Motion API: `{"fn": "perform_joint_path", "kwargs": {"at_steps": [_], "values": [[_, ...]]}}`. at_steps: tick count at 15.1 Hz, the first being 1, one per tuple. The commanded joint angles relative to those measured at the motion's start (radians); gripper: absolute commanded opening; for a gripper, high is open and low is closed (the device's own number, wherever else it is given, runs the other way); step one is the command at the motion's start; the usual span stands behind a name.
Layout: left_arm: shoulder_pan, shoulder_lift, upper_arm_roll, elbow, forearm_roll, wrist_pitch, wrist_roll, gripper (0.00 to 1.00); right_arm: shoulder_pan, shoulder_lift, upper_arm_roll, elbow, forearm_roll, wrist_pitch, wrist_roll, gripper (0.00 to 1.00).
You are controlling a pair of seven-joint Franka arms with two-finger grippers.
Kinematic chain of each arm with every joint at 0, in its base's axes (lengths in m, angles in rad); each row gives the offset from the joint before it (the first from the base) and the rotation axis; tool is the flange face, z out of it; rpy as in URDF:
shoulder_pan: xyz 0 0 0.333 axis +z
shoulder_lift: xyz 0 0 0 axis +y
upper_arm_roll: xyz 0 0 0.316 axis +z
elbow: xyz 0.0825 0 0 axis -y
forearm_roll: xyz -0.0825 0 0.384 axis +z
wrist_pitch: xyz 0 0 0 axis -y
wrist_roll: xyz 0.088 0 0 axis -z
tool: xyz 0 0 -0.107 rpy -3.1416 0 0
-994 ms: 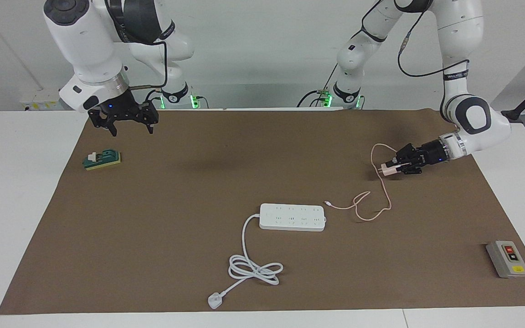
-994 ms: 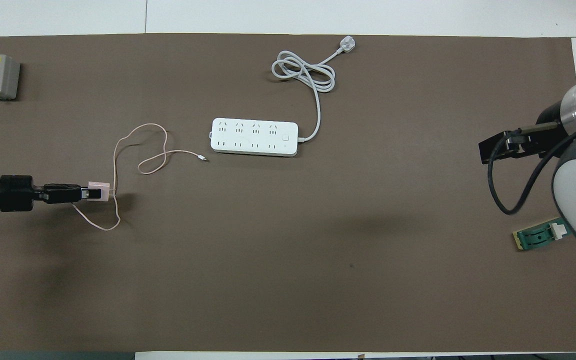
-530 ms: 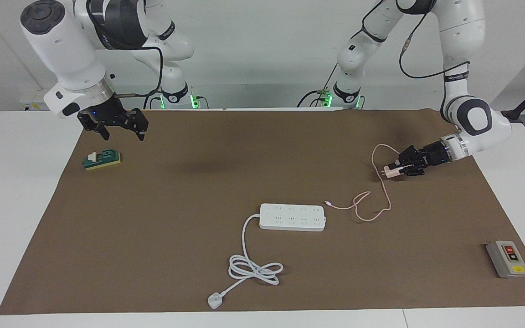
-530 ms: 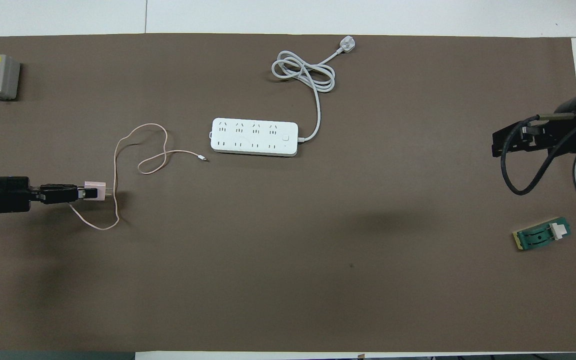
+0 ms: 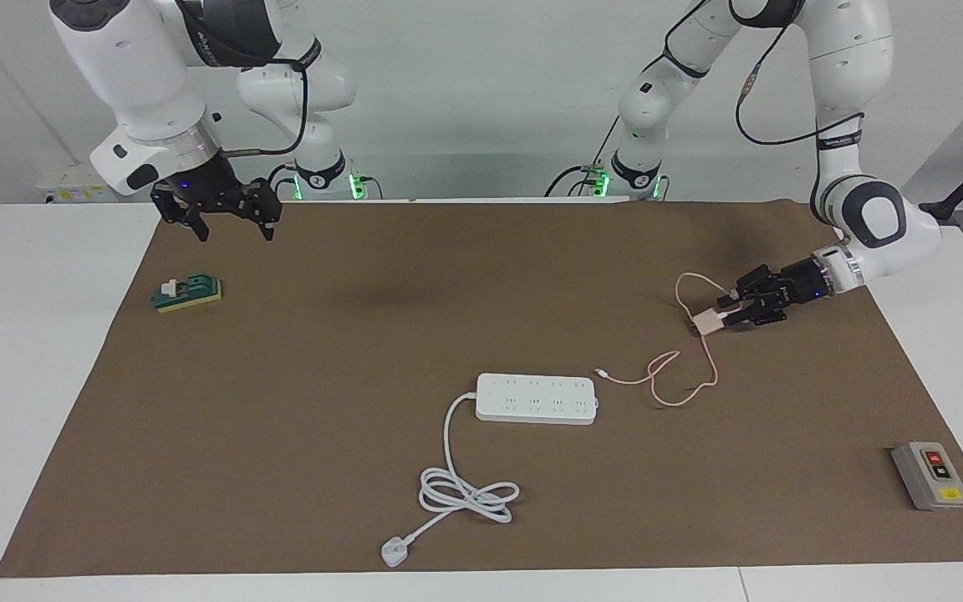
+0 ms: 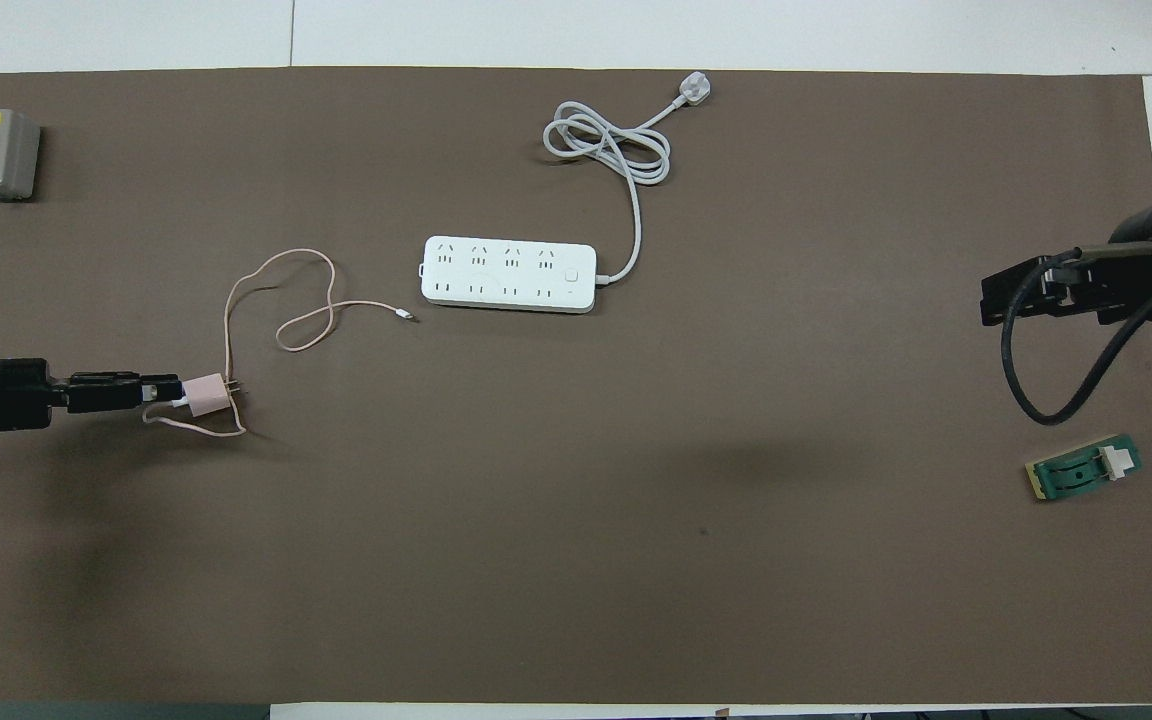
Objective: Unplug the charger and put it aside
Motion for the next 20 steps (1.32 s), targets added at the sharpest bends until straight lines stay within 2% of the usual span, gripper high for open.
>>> {"fn": "perform_joint_path", "kwargs": {"at_steps": [1, 4, 6, 11, 15, 17, 18, 20], "values": [[0.012, 0.026, -0.006, 0.039, 0.034, -0.006, 0.011, 1.0, -0.005, -0.016, 0.004, -0.028, -0.012, 0.015, 0.01, 1.0], [0.022, 0.02, -0.006, 0.085, 0.038, -0.041, -0.013, 1.0, -0.013, -0.009, 0.005, -0.025, -0.01, 0.017, 0.01, 1.0], [0.015, -0.006, -0.001, 0.136, 0.072, -0.08, -0.1, 1.0, -0.028, -0.001, 0.017, -0.019, -0.012, 0.018, 0.009, 1.0], [-0.03, -0.101, -0.003, 0.346, 0.21, -0.213, -0.541, 1.0, -0.039, 0.002, 0.028, -0.016, -0.01, 0.014, 0.004, 1.0], [-0.146, -0.15, -0.009, 0.574, 0.385, -0.311, -1.004, 1.0, -0.04, 0.007, 0.008, -0.011, -0.002, 0.015, 0.001, 1.0], [-0.214, -0.153, -0.009, 0.666, 0.481, -0.365, -1.251, 1.0, -0.04, 0.007, -0.031, -0.009, -0.001, 0.012, -0.034, 1.0], [-0.249, -0.156, -0.007, 0.702, 0.529, -0.391, -1.342, 1.0, -0.04, 0.004, -0.053, -0.009, 0.001, 0.012, -0.058, 1.0], [-0.309, -0.191, -0.007, 0.751, 0.674, -0.402, -1.377, 1.0, -0.04, 0.004, -0.087, -0.009, 0.001, 0.012, -0.114, 1.0]]}}
